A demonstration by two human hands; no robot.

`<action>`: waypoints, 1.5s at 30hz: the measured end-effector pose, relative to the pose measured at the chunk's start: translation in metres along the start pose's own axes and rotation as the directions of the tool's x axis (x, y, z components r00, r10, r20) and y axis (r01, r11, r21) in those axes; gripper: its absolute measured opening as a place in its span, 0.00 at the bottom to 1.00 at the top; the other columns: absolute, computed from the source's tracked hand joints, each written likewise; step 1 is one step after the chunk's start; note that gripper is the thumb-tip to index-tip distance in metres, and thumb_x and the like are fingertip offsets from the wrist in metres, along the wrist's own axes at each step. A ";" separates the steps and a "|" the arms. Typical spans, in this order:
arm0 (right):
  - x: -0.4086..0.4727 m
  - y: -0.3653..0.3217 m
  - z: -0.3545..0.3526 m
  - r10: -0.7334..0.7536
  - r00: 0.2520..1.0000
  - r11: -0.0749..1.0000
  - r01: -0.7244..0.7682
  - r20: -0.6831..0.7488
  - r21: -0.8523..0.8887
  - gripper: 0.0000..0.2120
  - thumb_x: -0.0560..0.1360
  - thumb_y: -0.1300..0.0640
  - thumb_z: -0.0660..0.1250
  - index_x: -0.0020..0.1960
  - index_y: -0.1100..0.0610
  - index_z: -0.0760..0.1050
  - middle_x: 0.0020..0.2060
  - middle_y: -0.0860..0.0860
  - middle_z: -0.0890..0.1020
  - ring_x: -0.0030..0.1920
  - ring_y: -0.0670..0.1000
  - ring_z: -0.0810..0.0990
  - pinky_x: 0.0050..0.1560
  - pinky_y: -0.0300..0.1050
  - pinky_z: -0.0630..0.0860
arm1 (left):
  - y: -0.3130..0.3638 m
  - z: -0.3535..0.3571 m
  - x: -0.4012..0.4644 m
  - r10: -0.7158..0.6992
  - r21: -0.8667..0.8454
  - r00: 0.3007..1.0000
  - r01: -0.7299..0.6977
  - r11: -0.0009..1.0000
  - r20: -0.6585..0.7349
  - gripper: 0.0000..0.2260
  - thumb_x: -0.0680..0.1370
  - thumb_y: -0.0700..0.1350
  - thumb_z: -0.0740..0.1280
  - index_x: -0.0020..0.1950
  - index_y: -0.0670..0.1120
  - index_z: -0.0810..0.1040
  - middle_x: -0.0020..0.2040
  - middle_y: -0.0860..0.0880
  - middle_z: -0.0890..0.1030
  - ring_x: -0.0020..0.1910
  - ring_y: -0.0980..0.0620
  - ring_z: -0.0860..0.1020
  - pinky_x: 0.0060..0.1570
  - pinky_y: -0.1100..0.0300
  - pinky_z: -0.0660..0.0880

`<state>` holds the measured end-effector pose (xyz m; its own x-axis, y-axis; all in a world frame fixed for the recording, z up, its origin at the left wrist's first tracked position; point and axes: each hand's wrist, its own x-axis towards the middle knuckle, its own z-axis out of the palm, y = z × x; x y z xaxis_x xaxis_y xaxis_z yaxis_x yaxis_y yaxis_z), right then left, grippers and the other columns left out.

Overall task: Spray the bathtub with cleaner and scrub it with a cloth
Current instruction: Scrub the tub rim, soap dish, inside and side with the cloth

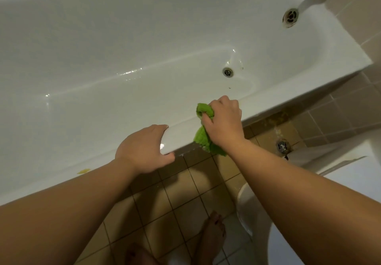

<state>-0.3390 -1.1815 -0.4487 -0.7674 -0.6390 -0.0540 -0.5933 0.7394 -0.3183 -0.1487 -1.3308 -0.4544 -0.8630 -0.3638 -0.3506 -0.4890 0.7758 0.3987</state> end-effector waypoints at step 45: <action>-0.102 -0.227 0.091 -0.481 0.868 0.864 0.446 0.123 0.233 0.18 0.77 0.43 0.60 0.56 0.53 0.79 0.53 0.53 0.76 0.53 0.56 0.70 0.51 0.53 0.71 | -0.189 -0.024 -0.174 -0.243 0.152 0.962 0.261 0.953 -0.125 0.42 0.67 0.80 0.59 0.69 0.53 0.73 0.59 0.52 0.79 0.55 0.49 0.77 0.52 0.52 0.75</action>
<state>-0.1035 -1.3032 -0.4567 -0.3504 -0.9365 -0.0104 -0.7980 0.3044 -0.5201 0.0910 -1.4267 -0.4490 -0.7268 -0.6030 -0.3287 -0.6721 0.7229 0.1600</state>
